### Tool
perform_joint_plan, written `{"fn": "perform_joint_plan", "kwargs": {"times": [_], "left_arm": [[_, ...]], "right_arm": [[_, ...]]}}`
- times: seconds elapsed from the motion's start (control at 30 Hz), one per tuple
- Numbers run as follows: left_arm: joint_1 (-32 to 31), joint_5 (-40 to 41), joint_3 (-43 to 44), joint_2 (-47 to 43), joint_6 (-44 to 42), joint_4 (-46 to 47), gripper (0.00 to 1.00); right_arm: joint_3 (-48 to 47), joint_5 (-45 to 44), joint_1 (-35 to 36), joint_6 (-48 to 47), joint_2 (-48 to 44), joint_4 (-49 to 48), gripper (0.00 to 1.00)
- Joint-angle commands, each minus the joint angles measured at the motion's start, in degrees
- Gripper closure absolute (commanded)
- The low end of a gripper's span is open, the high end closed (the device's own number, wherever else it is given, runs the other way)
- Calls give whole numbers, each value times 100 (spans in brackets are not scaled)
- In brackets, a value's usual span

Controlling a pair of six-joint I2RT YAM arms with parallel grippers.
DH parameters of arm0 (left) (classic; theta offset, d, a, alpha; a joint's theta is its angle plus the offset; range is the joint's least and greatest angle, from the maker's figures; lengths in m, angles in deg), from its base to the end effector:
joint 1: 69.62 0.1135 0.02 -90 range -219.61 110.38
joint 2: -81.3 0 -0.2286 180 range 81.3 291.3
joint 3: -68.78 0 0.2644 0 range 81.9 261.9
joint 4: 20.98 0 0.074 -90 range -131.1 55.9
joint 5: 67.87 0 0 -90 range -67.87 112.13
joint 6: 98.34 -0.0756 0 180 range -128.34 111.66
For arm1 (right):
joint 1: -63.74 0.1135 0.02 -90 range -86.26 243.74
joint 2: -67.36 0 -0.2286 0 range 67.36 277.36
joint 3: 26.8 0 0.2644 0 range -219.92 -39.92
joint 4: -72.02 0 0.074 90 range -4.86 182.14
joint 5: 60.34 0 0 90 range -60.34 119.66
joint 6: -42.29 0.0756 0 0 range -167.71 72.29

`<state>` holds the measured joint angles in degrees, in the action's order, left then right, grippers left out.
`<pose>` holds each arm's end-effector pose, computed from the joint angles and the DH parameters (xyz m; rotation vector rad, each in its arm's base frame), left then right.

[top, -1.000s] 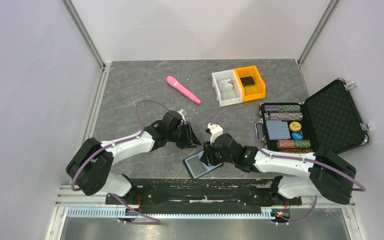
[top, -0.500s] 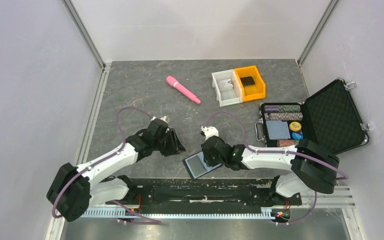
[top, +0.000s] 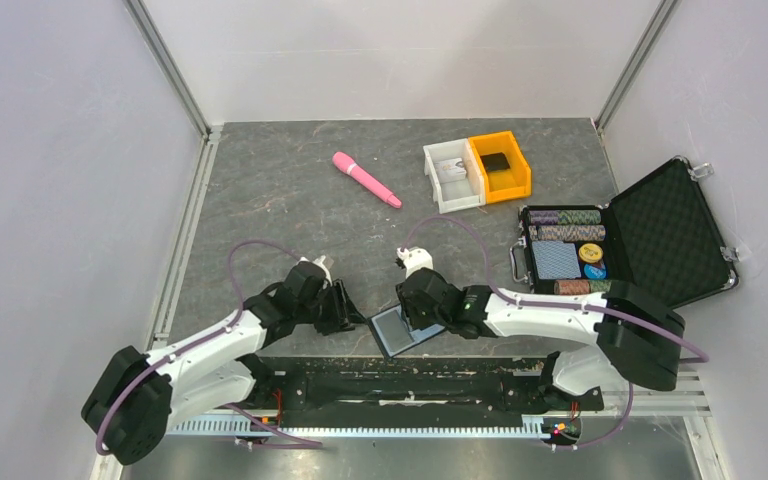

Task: Take the credit cards out of the card holder
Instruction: Remove the credit card from the card holder.

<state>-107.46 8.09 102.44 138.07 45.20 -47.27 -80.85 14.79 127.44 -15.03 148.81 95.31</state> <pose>0.1734 -0.1579 0.0891 -0.2434 2.6533 -0.9335 0.1565 0.2728 0.1041 -0.5479 2.4037 0.4414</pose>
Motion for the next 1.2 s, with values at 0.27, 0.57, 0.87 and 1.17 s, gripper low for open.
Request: {"fn": "perform_joint_plan", "kwargs": {"times": [0.27,0.57,0.87,1.17], "left_arm": [[10,-98,-285,-597,350,313,52],[14,-46,-257,-618,364,221,52],[14,-11,-239,-629,350,140,53],[14,11,-141,-577,300,67,53]], "right_arm": [[-481,197,433,-59,369,-414,40],[-1020,-349,677,-113,1010,360,34],[-984,-335,723,-48,1291,301,49],[-799,-399,718,224,1227,51,63]]}}
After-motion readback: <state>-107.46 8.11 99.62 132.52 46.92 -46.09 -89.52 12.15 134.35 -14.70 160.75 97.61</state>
